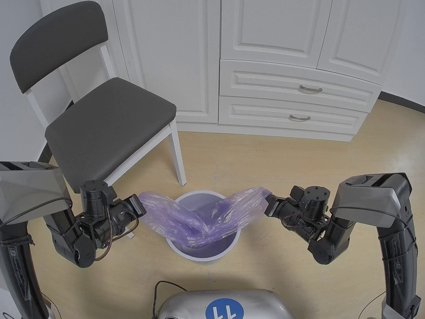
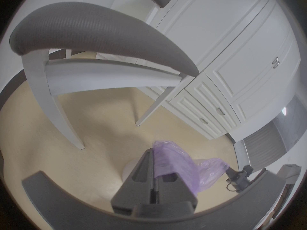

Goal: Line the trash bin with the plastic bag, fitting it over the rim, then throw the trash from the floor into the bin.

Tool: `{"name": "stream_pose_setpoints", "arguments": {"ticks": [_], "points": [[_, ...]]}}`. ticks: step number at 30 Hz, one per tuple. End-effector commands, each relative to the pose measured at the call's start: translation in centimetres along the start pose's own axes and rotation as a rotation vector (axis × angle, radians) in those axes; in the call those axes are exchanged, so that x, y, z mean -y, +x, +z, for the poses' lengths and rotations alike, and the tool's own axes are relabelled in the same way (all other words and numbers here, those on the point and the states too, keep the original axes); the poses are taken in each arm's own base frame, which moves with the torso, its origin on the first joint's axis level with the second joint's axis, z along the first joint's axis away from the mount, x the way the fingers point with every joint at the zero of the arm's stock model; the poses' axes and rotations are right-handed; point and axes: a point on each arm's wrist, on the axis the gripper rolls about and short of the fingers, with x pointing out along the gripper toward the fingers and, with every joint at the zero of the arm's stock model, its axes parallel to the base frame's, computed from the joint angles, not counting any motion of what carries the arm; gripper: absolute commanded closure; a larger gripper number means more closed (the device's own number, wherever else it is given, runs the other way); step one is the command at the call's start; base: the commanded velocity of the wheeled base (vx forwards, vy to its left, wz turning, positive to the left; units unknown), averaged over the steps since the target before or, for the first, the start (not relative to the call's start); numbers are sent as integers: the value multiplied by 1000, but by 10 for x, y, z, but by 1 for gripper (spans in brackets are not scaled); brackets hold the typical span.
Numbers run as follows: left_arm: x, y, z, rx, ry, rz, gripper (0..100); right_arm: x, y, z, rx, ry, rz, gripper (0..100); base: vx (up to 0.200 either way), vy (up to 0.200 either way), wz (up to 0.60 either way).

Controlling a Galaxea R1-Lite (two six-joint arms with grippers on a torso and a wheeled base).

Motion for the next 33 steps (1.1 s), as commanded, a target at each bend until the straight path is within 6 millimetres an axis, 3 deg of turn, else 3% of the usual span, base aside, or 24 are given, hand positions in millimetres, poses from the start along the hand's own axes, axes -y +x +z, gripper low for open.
{"name": "stream_pose_setpoints", "arguments": {"ticks": [1, 6, 15, 23, 33], "points": [[-29, 8, -10, -56, 18, 53, 100, 28, 4, -20, -35, -51, -54, 100, 0, 0, 0], [-46, 23, -23, -79, 25, 81, 100, 56, 5, -33, -68, -150, -113, 100, 0, 0, 0], [-69, 25, -31, -116, 121, 138, 100, 83, -8, -24, -104, -271, -162, 100, 0, 0, 0], [-78, 19, -43, -188, 221, 143, 100, 81, -31, -17, -194, -330, -117, 100, 0, 0, 0], [-93, -22, -52, -293, 368, -45, 100, 72, -65, -15, -304, -460, -24, 100, 0, 0, 0]]}}
